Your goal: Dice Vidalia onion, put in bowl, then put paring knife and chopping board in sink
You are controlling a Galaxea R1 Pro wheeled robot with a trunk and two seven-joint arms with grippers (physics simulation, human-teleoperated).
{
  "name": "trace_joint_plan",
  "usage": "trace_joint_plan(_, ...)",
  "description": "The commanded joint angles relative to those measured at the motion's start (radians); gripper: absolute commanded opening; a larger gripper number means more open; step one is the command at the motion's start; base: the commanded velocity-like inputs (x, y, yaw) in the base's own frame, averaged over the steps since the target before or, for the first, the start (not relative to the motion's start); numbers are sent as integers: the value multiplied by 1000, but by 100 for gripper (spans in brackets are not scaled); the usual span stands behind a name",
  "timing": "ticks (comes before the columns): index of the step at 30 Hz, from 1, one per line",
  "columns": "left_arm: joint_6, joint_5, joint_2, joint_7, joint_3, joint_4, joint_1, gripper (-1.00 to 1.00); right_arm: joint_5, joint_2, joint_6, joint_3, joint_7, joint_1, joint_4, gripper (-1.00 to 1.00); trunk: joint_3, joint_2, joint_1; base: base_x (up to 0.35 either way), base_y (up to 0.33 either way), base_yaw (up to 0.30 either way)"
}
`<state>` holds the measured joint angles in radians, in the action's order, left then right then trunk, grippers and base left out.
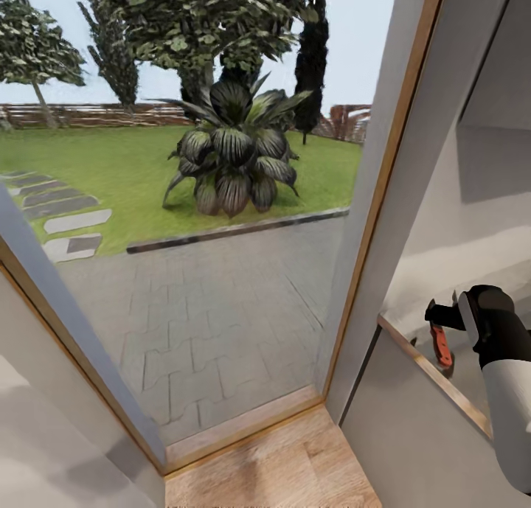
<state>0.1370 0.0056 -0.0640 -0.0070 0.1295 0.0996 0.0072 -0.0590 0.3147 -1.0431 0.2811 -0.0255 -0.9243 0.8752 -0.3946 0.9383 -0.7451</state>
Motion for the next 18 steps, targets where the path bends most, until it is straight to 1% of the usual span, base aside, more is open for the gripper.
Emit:
trace_joint_plan(1, 1, 1, 0, -1, 5, 2, 0, 100, -5, 0, -4, 1, 2, -1, 1, 100, -2, 1, 0, 0, 0, 0)
trace_joint_plan(10, 1, 0, 0, -1, 6, 2, 0, 100, -6, 0, -4, 1, 2, -1, 1, 100, -3, 1, 0, -5, 0, 0)
trace_joint_plan(18, 1, 0, -2, -1, 7, 2, 0, 100, -5, 0, -4, 1, 2, -1, 1, 100, -3, 1, 0, -118, 0, 0)
